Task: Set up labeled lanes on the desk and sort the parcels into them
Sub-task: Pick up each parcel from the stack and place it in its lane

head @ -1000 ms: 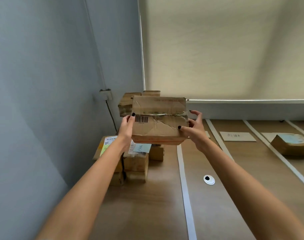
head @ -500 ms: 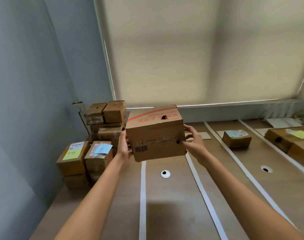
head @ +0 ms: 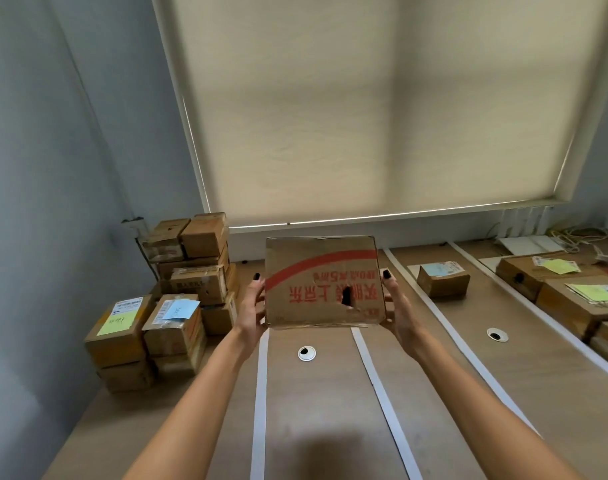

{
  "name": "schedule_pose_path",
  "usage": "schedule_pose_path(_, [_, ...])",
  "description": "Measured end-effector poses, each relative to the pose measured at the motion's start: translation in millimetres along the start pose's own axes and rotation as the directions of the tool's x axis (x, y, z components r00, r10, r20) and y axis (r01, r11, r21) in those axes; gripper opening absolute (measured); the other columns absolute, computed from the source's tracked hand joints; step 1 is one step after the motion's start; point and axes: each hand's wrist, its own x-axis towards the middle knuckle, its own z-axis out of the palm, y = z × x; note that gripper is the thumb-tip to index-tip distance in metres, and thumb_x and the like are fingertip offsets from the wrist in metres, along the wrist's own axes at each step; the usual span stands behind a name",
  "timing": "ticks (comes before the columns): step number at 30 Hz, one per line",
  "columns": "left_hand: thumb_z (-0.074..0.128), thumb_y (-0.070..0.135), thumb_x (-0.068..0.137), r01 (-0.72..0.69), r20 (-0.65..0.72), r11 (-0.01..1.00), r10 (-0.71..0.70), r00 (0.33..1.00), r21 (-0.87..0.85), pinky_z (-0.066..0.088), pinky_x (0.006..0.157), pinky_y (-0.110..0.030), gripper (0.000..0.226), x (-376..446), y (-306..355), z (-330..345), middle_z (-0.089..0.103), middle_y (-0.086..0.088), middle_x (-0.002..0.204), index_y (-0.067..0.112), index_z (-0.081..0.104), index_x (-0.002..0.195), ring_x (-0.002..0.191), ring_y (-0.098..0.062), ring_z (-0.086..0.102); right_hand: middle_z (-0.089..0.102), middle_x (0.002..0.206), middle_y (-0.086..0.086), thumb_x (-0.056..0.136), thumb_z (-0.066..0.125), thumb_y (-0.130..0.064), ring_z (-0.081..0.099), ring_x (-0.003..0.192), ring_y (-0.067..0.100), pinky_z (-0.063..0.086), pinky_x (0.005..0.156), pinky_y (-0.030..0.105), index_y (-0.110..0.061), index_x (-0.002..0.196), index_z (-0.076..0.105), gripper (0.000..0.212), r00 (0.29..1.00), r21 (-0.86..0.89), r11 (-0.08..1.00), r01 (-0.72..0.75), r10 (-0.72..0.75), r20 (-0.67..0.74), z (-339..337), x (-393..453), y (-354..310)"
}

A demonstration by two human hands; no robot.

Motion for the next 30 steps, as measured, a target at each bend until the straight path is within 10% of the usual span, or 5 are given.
schedule_pose_path(4, [0.024,0.044,0.100,0.044,-0.050,0.994,-0.049,0.998,-0.100,0.041,0.095,-0.040,0.046,14.7,-9.9,-3.8,0.056,-0.011,0.122,0.016,0.048,0.127,0.110,-0.026,0.053,0.057,0.111,-0.010,0.094,0.023,-0.055,0.047,0.112,0.015,0.032,0.105,0.040,-0.040,0.102,0.055,0.036,0.996,0.002,0.998,-0.061,0.061,-0.059,0.1,0.3,11.3])
schedule_pose_path(11, [0.027,0.047,0.099,0.097,-0.027,0.968,-0.106,0.994,-0.229,0.047,0.082,-0.036,0.044,26.4,-19.3,1.0,0.055,-0.017,0.106,0.009,0.049,0.099,0.093,-0.023,0.055,0.066,0.106,0.003,0.096,0.022,-0.052,0.056,0.103,0.014,0.033,0.096,0.036,-0.036,0.098,0.057,0.039,0.994,0.004,0.999,-0.033,0.033,-0.100,-3.0,14.6,20.8])
schedule_pose_path(19, [0.037,0.065,0.087,0.082,0.074,0.993,-0.076,0.994,-0.086,0.055,0.070,-0.033,0.068,44.6,-41.8,3.7,0.055,-0.016,0.129,0.017,0.036,0.136,0.104,-0.029,0.063,0.058,0.114,0.011,0.077,0.032,-0.067,0.058,0.098,0.020,0.047,0.075,0.028,-0.019,0.131,0.040,0.073,0.996,-0.035,0.997,-0.075,0.073,-0.057,-13.1,27.4,32.9])
schedule_pose_path(30, [0.039,0.030,0.098,0.118,0.111,0.993,-0.117,0.987,-0.003,0.048,0.050,-0.017,0.037,47.2,-84.3,63.9,0.063,-0.008,0.098,0.013,0.047,0.129,0.076,-0.015,0.060,0.061,0.102,0.002,0.078,0.041,-0.053,0.060,0.086,0.012,0.044,0.065,0.018,-0.026,0.137,0.036,0.065,0.988,-0.120,0.981,-0.156,0.152,-0.037,-56.0,23.8,53.3])
